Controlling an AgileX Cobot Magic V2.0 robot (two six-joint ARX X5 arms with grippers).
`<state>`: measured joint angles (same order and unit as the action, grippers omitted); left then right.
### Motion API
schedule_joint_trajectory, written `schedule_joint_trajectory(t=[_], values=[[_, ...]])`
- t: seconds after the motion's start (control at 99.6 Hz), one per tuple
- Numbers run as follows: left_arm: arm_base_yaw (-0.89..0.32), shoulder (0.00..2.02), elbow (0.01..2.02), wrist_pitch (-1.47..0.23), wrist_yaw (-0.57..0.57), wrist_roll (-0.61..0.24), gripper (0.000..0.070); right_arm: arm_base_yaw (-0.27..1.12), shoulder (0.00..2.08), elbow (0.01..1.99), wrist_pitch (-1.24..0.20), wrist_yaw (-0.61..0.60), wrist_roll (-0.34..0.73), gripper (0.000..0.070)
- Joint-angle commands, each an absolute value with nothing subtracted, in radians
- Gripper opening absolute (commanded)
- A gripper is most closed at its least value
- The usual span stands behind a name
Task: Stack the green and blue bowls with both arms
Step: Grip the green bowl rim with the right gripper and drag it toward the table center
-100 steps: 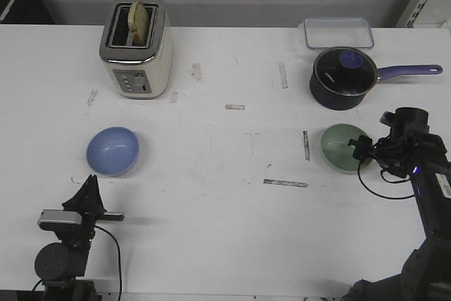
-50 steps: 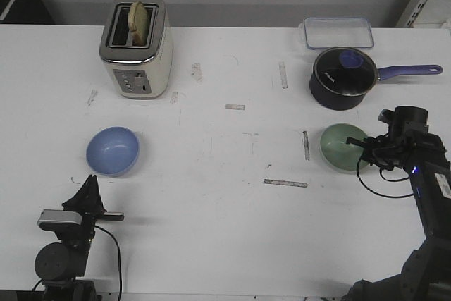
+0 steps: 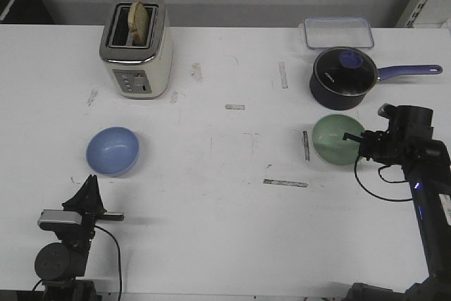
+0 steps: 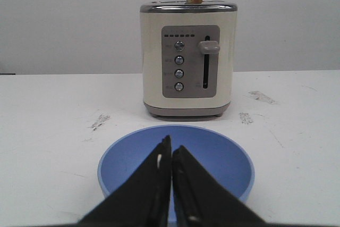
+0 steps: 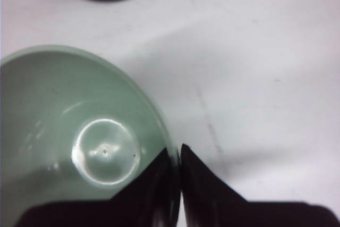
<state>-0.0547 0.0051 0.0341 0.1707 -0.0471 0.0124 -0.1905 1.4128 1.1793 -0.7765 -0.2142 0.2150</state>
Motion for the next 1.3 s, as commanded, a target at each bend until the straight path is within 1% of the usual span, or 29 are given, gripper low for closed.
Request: schedule_joint_trajectory(t=[0.0,0.12,0.291,0.411,0.592,0.733,0.923,1.034,1.295], values=[[-0.054,0.003,0.013,0.181,-0.045,0.014,0.0001,-0.154,1.417,1.193,-0.762,-0.222,0.27,0.0005],[-0.054,0.003,0.013,0.181,-0.045,0.014,0.0001,-0.053,1.419,1.193,-0.731,-0.221,0.345,0.0005],[-0.054,0.003,0.013,0.181,-0.045,0.014,0.0001,0.128,1.431,1.192,-0.662,-0.202,0.474,0.0005],[-0.054,0.003,0.013,0.181,-0.045,0.014,0.0001,0.242,1.457,1.192,-0.611,-0.197,0.545,0.0005],[-0.054,0.003,0.013,0.181,-0.045,0.014,0.0001,0.396,1.512,1.192,-0.58,-0.15,0.59,0.0005],[-0.054,0.003,0.013,0.181,-0.045,0.014,0.0001,0.49,1.565,1.192,-0.552,-0.147,0.613,0.0005],[-0.054,0.003,0.013,0.181,-0.045,0.014,0.0001,0.558,1.627,1.192,-0.529,-0.096,0.662,0.0005],[-0.054,0.003,0.013,0.181,-0.045,0.014,0.0001,0.562,1.645,1.192,-0.527,-0.073,0.681,0.0005],[-0.054,0.003,0.013,0.181,-0.045,0.014,0.0001,0.561,1.645,1.192,-0.526,-0.022,0.68,0.0006]])
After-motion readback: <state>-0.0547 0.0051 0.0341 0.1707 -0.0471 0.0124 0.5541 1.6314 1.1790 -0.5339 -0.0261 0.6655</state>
